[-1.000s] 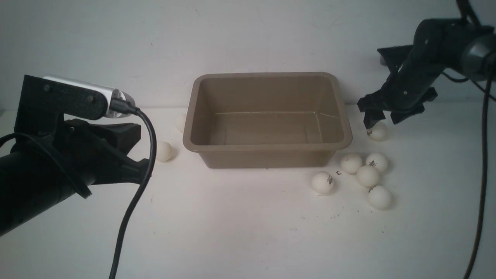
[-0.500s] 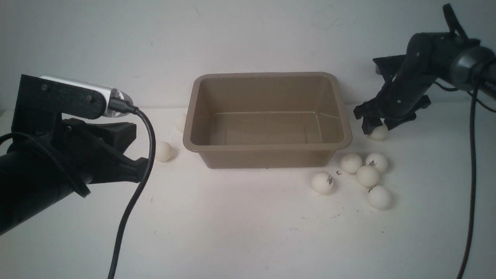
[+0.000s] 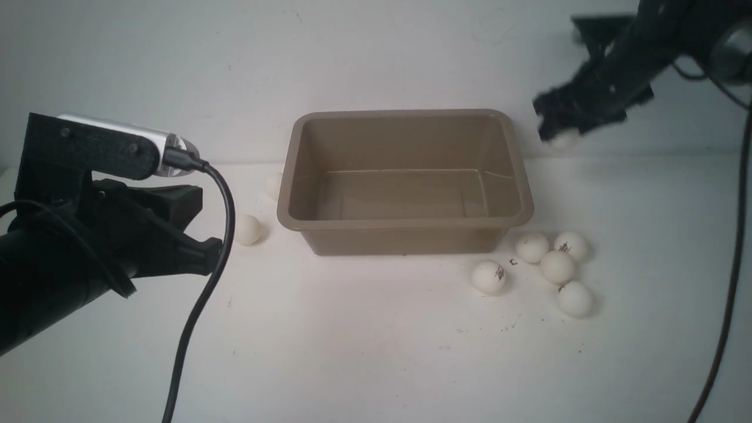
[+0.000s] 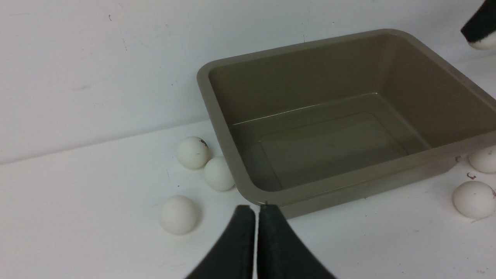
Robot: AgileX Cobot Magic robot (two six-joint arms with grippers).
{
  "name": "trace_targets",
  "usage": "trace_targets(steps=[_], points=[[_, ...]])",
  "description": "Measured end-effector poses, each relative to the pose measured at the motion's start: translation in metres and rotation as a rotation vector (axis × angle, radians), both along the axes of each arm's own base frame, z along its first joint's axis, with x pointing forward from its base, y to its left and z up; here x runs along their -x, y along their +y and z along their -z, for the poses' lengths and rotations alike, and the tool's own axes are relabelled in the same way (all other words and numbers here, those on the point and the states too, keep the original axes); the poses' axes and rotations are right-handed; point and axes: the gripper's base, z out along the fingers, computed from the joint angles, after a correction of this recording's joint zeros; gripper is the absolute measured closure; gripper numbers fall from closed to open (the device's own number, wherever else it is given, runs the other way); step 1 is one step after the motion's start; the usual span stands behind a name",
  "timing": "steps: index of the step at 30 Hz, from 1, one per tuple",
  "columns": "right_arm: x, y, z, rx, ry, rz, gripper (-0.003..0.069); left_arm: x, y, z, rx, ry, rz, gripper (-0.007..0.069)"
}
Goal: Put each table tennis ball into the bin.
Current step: Use the right arm to put the table tennis ball into the box, then use the right arm to clamp the table tennis ball closest to it
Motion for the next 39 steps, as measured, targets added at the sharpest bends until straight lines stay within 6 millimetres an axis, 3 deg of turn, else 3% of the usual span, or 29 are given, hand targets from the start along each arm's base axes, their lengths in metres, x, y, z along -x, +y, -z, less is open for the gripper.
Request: trace_targets(steps=[4,9,13,19,25,28,31,35,39], points=[[0.012,0.044,-0.014,-0.04,-0.033,-0.121,0.0299,0.0,0.0,0.0,0.0,0.0,0.0,0.0629],[0.025,0.107,0.009,0.034,-0.011,-0.232,0.0282,0.0,0.0,0.0,-0.002,0.0,-0.005,0.0629],[0.028,0.124,0.019,0.092,-0.01,-0.227,0.0246,0.0,0.0,0.0,-0.013,-0.003,0.0,0.0629],[0.031,0.105,0.007,0.165,0.015,-0.193,0.0232,0.0,0.0,0.0,-0.032,-0.008,0.007,0.0629],[0.051,0.054,-0.059,0.208,-0.074,-0.106,0.0232,0.0,0.0,0.0,-0.035,-0.008,0.008,0.0629],[0.069,0.032,-0.074,0.216,-0.061,-0.07,0.0232,0.0,0.0,0.0,-0.035,-0.008,0.008,0.0629],[0.083,0.02,-0.06,0.233,0.017,-0.058,0.0231,0.0,0.0,0.0,-0.035,-0.008,0.008,0.0629],[0.099,0.008,-0.014,0.261,0.182,-0.056,0.0231,0.0,0.0,0.0,-0.035,-0.008,0.008,0.0629],[0.105,0.006,0.018,0.268,0.23,-0.059,0.0231,0.0,0.0,0.0,-0.036,-0.008,0.008,0.0629]])
